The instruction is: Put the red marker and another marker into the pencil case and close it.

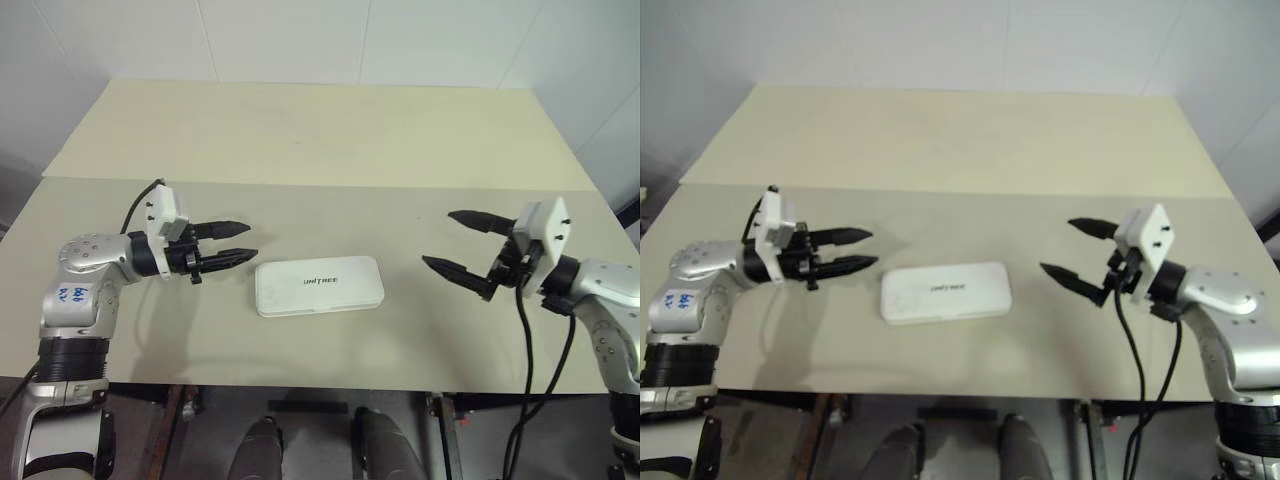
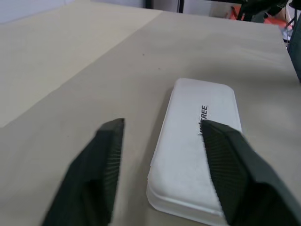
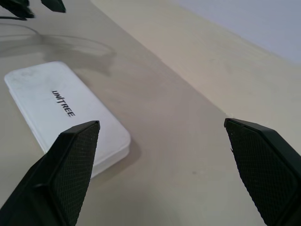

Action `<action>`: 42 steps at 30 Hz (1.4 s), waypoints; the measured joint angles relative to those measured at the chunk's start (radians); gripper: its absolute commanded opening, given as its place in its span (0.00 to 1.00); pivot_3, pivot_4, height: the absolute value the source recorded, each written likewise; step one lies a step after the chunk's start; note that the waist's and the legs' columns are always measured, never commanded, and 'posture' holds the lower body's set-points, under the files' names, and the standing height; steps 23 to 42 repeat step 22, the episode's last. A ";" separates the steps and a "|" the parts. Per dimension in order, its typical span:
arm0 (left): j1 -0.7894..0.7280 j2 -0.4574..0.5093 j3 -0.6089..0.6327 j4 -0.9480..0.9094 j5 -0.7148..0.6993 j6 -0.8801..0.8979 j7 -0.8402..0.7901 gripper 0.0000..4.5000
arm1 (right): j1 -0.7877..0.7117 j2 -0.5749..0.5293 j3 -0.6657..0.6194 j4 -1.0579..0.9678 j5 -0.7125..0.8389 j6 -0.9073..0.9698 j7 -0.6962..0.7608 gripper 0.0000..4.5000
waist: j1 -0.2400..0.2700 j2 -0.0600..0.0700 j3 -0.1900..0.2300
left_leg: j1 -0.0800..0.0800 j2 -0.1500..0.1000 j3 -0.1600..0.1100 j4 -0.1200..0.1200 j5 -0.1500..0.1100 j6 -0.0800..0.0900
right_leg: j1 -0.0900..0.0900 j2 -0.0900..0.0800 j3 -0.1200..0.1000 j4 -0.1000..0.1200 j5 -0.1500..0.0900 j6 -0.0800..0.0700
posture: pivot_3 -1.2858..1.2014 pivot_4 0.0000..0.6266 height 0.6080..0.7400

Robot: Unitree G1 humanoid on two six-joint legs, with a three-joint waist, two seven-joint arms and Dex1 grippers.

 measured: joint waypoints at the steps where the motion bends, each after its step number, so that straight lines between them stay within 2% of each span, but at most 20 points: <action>1: 0.001 0.001 0.004 -0.008 -0.006 0.004 0.001 0.90 | -0.002 -0.001 0.000 0.002 0.001 -0.001 0.004 1.00 | 0.000 0.000 0.000 | 0.000 0.000 0.000 0.000 0.000 0.000 | 0.000 0.000 0.000 0.000 0.000 0.000 | 0.52 0.24 1.00; 2: 0.002 0.004 0.008 -0.014 -0.014 0.008 0.003 0.97 | -0.004 -0.001 0.000 0.006 0.002 -0.002 0.009 1.00 | 0.000 0.000 0.000 | 0.000 0.000 0.000 0.000 0.000 0.000 | 0.000 0.000 0.000 0.000 0.000 0.000 | 0.52 0.24 1.00; 3: 0.003 0.005 0.013 -0.022 -0.017 0.010 0.007 1.00 | -0.005 -0.002 0.000 0.013 0.003 -0.003 0.012 1.00 | 0.000 0.000 0.000 | 0.000 0.000 0.000 0.000 0.000 0.000 | 0.000 0.000 0.000 0.000 0.000 0.000 | 0.52 0.24 1.00; 22: 0.039 -0.015 0.001 -0.087 -0.017 -0.005 0.099 1.00 | -0.033 -0.010 -0.017 0.136 -0.003 -0.080 0.041 1.00 | -0.002 0.000 0.000 | 0.000 0.000 0.001 0.000 0.000 0.000 | 0.000 0.000 0.001 -0.001 0.000 0.000 | 0.52 0.24 1.00; 42: 0.039 -0.015 0.001 -0.087 -0.017 -0.005 0.099 1.00 | -0.033 -0.010 -0.017 0.136 -0.003 -0.080 0.041 1.00 | -0.002 0.000 0.000 | 0.000 0.000 0.001 0.000 0.000 0.000 | 0.000 0.000 0.001 -0.001 0.000 0.000 | 0.52 0.24 1.00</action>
